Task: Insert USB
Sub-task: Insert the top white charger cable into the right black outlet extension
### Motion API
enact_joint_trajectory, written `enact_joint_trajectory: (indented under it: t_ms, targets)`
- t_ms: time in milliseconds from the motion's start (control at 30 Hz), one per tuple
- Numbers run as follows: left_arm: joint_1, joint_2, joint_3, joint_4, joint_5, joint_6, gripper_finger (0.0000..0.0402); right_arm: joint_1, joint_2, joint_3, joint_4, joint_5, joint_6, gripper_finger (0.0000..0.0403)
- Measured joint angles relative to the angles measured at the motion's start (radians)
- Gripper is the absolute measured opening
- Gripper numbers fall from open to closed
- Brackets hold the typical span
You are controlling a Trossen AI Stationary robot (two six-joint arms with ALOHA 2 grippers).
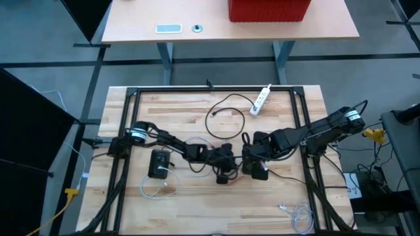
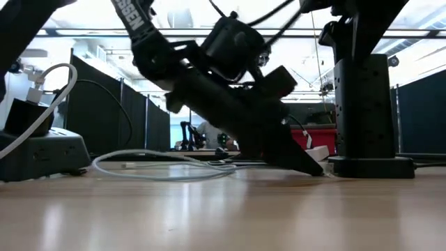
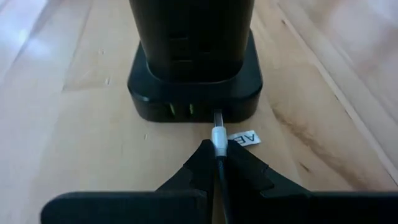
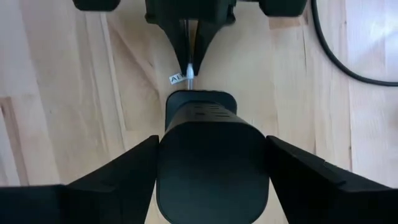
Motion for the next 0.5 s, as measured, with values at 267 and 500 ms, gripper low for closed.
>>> enact_joint_trajectory:
  t_ms: [267, 500]
  targets:
    - [0.004, -0.006, 0.025, -0.069, -0.004, 0.018, 0.0017, 0.009, 0.001, -0.002, -0.001, -0.006, -0.009, 0.0261]
    - [0.027, -0.014, 0.026, -0.096, -0.005, 0.049, 0.0017, 0.009, 0.013, -0.025, -0.009, -0.036, -0.005, 0.0337]
